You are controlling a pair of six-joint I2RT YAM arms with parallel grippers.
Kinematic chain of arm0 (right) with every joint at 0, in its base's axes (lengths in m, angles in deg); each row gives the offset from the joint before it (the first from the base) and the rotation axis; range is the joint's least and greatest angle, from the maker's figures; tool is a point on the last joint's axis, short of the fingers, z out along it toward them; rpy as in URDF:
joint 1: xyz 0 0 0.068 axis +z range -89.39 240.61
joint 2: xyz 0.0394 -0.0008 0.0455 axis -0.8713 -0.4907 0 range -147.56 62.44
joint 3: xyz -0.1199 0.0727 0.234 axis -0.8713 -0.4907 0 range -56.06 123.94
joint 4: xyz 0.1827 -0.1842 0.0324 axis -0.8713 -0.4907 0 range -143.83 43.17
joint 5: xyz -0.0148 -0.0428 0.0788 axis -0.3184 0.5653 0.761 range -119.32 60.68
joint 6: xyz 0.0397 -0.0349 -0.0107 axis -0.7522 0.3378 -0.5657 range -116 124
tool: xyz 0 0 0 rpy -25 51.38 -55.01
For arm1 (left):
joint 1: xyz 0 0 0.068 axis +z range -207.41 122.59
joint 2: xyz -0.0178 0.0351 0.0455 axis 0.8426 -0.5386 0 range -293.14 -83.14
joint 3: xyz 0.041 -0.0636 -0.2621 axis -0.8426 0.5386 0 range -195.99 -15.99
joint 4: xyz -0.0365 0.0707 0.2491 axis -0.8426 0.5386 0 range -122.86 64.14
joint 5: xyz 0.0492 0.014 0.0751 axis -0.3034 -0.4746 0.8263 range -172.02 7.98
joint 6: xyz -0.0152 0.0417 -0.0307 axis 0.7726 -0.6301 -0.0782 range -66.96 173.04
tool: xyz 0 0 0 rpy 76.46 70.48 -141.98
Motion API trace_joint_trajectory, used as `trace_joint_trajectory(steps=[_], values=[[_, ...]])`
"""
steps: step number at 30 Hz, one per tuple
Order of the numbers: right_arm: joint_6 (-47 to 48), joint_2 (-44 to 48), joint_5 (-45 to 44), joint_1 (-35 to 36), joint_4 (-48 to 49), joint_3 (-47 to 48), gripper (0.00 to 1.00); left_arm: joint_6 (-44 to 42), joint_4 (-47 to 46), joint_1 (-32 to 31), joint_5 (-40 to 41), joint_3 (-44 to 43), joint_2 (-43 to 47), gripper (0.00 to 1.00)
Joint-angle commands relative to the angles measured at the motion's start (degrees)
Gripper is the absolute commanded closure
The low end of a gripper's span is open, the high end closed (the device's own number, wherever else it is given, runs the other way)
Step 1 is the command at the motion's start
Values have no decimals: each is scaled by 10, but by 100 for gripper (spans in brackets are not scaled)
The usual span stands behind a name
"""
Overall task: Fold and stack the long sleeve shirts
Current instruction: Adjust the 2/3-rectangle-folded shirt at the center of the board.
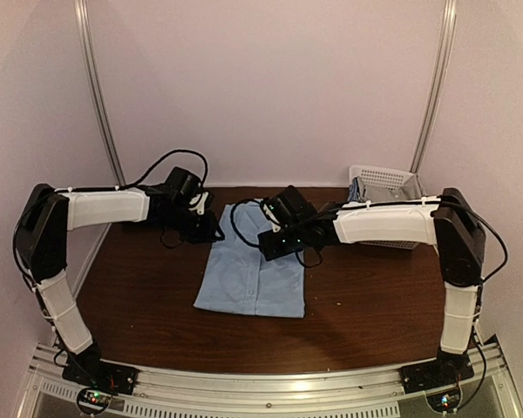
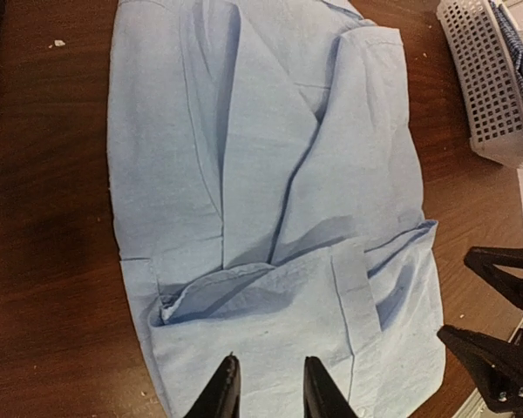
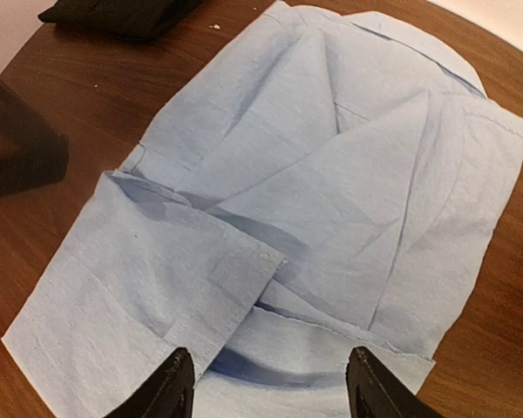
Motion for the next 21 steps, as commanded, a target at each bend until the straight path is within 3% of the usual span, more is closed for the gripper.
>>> trace_joint_trajectory(steps=[1,15,21], values=[[86,-41,-14,1,-28,34,39,-7,11,2,12,33,40,74],[254,-58,135,-44,-6,36,43,-2,10,2,-3,121,93,74],[284,-82,149,-47,-25,48,46,-1,14,2,-5,145,115,74]])
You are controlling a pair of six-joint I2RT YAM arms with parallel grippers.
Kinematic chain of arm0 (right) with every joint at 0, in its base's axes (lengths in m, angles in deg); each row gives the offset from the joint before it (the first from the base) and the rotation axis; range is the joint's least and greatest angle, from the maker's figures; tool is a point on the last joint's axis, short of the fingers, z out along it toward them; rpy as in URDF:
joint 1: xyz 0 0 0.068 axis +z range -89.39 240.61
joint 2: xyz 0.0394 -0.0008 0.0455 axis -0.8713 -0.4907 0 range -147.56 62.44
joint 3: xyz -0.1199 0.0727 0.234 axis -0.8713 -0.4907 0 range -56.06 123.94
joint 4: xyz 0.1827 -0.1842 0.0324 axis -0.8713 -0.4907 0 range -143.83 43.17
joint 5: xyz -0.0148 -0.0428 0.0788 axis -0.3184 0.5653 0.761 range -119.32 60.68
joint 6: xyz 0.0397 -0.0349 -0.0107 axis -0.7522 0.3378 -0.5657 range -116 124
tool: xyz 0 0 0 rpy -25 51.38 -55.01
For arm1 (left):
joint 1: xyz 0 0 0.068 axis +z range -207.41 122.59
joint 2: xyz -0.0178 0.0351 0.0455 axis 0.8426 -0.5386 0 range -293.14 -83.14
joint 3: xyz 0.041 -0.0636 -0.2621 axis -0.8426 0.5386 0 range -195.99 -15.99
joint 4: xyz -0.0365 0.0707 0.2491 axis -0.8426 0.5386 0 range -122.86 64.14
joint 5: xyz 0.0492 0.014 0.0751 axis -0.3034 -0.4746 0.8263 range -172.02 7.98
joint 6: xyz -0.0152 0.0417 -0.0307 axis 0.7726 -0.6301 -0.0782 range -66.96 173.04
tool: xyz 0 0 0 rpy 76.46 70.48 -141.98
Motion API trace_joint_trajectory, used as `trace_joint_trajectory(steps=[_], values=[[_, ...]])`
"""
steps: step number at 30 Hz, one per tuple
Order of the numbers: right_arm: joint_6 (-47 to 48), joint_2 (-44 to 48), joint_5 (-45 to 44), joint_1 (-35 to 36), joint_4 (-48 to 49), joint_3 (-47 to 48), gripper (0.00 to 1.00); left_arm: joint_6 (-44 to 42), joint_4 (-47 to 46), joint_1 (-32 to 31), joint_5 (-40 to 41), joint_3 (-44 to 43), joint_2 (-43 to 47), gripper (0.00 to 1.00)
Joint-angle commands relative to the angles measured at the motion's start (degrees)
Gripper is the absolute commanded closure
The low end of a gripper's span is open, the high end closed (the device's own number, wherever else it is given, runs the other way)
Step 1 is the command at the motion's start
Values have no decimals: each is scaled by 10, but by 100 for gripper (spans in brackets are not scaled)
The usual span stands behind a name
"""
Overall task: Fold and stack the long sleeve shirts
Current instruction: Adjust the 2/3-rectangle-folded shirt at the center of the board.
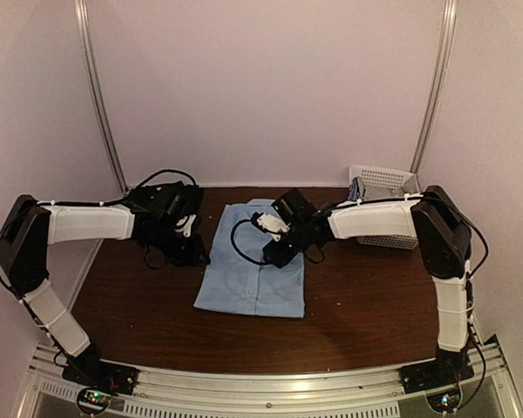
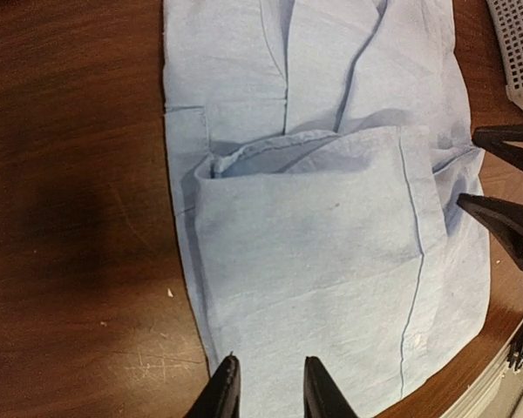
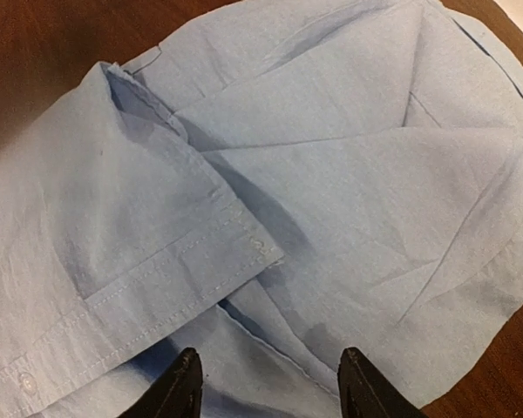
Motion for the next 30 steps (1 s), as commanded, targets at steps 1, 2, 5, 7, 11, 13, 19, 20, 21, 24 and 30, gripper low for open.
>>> trace_joint_trajectory(steps=[1,2,5,7,11,13,19,20,21,24,30], values=[[37,-23,27,1,-19,17,46,-1,-3,2,-6,16,31,74],[39,-25,25,1,-21,20,47,-1,-3,2,-7,20,33,74],[43,-37,27,1,-28,31,50,1,-2,2,-8,31,40,74],[46,-42,27,0,-32,38,53,2,-2,2,-10,36,44,74],[46,-42,20,0,-32,40,60,2,0,2,-15,50,50,74],[45,-41,15,1,-31,39,65,3,0,2,-17,59,56,74],[42,-44,13,1,-31,43,87,8,0,2,-24,83,68,74],[42,-44,12,1,-32,43,90,8,0,2,-24,86,71,74],[42,-43,9,1,-32,42,94,10,0,2,-26,89,73,74],[39,-40,-5,0,-29,42,99,11,0,2,-30,96,79,74],[15,-29,-47,-5,-4,43,100,14,0,-6,-35,111,87,74]])
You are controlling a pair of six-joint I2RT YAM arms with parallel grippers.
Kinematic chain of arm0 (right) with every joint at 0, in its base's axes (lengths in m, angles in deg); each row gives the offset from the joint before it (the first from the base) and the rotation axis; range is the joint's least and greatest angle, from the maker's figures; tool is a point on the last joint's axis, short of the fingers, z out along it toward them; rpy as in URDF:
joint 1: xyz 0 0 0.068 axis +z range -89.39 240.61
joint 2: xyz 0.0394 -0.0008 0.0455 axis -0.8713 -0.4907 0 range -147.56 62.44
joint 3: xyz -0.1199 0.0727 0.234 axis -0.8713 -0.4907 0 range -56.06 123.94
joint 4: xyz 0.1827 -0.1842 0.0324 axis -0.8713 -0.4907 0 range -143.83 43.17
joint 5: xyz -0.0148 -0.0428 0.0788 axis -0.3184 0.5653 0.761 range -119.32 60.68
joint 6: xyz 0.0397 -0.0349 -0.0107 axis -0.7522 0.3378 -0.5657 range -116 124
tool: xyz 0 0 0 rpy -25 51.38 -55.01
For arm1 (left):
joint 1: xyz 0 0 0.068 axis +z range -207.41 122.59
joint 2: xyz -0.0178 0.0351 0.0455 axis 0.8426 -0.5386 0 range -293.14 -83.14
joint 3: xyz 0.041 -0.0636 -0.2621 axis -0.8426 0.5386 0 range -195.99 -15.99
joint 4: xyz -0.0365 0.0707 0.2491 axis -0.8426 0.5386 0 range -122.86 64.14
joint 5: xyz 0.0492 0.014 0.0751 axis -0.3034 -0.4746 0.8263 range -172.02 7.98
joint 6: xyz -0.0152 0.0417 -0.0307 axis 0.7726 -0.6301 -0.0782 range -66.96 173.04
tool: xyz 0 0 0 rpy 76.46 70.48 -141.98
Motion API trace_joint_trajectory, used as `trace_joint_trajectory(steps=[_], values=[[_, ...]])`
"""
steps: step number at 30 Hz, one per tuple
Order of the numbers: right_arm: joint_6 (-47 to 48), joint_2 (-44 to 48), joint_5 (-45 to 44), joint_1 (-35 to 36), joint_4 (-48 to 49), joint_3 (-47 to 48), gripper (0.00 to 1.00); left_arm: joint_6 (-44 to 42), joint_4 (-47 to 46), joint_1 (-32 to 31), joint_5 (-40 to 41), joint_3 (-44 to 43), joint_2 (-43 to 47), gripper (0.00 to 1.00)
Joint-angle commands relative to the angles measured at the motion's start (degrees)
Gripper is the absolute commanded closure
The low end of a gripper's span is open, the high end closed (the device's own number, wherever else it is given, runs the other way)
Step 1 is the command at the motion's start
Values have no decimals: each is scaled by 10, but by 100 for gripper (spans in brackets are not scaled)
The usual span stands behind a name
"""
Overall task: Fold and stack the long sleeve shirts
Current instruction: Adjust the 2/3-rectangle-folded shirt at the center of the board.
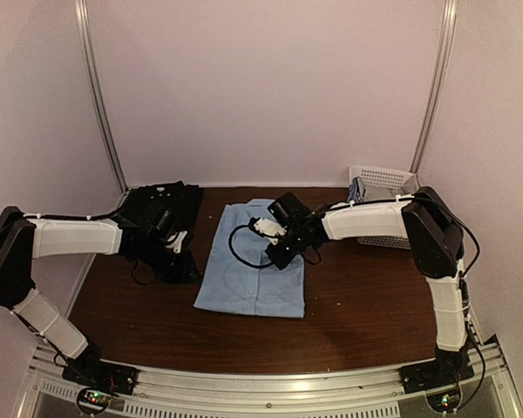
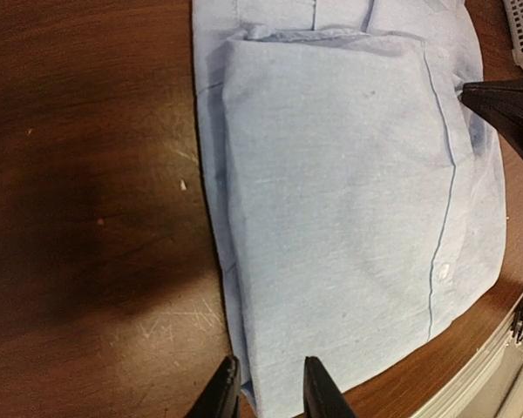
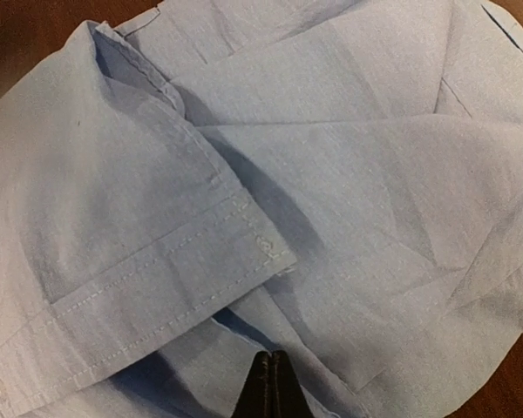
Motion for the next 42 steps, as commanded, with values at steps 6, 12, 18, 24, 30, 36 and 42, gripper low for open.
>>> trace_joint_trajectory(steps=[6,12,18,24,30,36,42], values=[[-42,-4,-77,-10,25,32,100,11,-7,-18,-10,22,13,74],[-66,-24,-112,-14,15,50,100,12,-8,-23,-10,30,14,74],[-95,-26,-134,-15,-2,66,87,11,-7,-23,-9,36,20,74],[-148,37,-129,-9,-16,43,65,16,-7,-23,-3,47,32,73],[-224,90,-54,17,-9,-4,53,17,-7,-23,-2,53,39,73],[-321,100,104,32,82,-77,39,19,-7,-23,-2,59,43,73],[-373,71,174,29,136,-86,35,19,-8,-23,-2,58,43,74]])
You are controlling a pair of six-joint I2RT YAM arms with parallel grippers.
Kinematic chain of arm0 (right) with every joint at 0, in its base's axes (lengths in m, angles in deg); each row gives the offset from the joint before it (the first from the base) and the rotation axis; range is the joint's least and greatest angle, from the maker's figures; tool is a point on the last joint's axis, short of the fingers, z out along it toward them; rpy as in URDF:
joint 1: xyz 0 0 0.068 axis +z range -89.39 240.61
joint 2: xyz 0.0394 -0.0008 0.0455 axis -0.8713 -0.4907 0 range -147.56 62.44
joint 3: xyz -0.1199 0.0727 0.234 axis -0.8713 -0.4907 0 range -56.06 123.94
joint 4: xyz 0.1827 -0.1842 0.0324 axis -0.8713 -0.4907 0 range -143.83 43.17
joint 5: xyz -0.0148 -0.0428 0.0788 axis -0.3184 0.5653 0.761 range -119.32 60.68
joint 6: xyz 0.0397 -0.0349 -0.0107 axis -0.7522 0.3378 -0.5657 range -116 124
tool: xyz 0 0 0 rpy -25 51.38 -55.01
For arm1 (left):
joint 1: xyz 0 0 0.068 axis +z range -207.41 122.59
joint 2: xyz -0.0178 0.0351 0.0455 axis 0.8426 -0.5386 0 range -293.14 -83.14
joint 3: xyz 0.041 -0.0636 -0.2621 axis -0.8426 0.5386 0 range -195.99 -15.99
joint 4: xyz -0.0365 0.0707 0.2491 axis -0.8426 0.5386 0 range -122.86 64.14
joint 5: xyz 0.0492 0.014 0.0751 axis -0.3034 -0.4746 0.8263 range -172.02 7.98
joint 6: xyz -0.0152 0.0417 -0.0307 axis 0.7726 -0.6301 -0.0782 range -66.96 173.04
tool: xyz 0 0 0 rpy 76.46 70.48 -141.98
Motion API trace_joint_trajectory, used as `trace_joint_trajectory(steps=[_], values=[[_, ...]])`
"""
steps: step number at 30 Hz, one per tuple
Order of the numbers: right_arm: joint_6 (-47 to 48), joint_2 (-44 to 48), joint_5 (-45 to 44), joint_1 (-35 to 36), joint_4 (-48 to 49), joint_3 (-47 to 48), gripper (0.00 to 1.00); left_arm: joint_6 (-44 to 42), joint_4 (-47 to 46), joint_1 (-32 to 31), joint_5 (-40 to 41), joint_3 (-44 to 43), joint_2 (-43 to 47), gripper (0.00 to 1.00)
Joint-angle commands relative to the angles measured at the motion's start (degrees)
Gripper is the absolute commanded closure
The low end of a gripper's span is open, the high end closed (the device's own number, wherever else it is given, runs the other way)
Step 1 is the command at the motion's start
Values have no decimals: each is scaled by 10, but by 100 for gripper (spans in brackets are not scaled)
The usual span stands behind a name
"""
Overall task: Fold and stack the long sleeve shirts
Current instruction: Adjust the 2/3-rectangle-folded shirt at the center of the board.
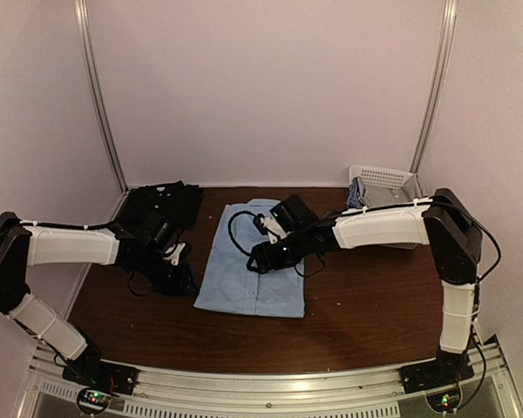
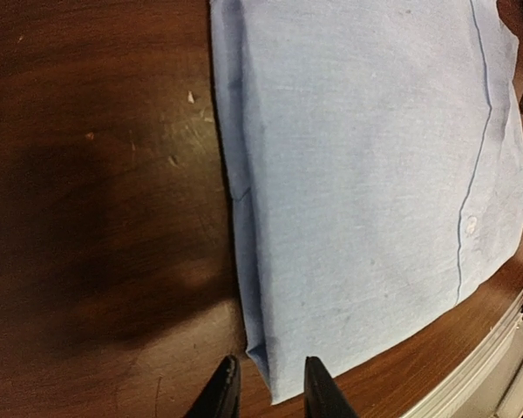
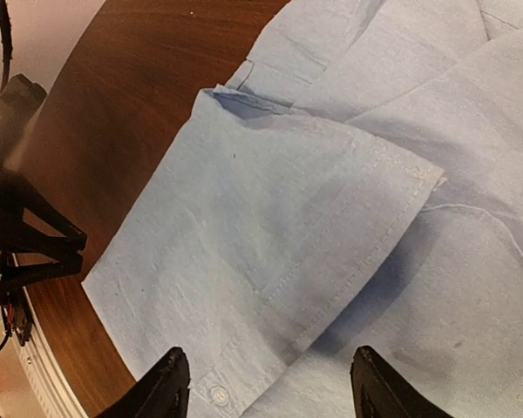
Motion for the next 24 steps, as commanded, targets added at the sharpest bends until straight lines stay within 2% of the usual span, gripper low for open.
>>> trace_joint_trajectory(steps=[1,6,11,16,21,24], values=[[-63,-22,81,-9,70,5,34,5,-7,-4,-1,2,12,74],[-107,-54,136,-30,126,9,32,5,-7,-4,0,2,10,74],[-139,-80,167,-58,180,24,35,4,-9,-4,-2,6,10,74],[-150,-111,181,-76,181,59,45,3,-9,-4,-3,10,10,74],[-129,-113,147,-77,135,75,51,4,-11,-4,-3,15,14,74],[-124,-113,138,-76,135,65,58,4,-12,-4,-5,20,14,74]])
